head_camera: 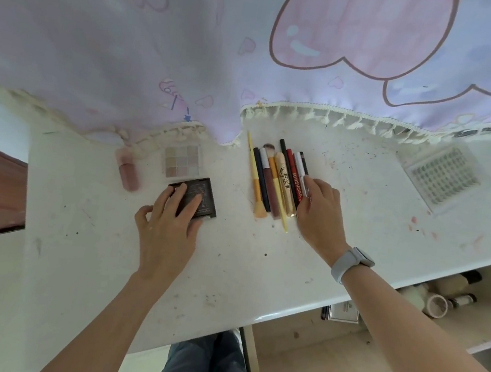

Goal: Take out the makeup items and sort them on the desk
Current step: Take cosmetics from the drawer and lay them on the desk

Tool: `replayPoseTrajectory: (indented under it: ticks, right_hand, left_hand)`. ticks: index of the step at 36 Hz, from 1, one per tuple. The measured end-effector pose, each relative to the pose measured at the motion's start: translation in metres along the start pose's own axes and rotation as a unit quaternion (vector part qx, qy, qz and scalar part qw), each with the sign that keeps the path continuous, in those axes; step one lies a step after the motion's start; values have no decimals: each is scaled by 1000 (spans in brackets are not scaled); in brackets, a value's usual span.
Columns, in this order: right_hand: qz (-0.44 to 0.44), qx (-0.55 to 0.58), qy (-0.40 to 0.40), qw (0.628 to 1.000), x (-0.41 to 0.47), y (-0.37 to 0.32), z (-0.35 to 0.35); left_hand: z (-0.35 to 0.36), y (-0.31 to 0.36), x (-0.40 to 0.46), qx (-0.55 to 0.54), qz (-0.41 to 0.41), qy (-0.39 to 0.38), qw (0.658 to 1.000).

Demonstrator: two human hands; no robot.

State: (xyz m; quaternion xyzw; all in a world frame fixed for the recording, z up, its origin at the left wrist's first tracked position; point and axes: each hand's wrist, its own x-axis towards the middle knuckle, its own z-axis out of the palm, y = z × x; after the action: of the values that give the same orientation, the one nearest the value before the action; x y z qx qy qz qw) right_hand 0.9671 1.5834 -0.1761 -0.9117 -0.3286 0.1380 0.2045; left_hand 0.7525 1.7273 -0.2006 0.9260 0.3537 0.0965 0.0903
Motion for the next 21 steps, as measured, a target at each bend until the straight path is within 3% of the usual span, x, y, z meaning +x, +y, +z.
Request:
replayPoseTrajectory:
  ticks: [7, 11, 16, 21]
  right_hand:
    - [-7, 44, -1, 999, -6, 3, -3]
    - [-4, 105, 16, 994, -25, 14, -16]
    - [-2, 178, 97, 979, -79, 49, -39]
    - [126, 179, 116, 969, -146, 108, -49]
  left_hand:
    - [-1, 9, -1, 14, -23, -14, 1000]
    - [-7, 35, -12, -52, -13, -17, 998]
    - [-9, 107, -42, -156, 113, -37, 981]
    - [5, 170, -84, -246, 248, -108, 931]
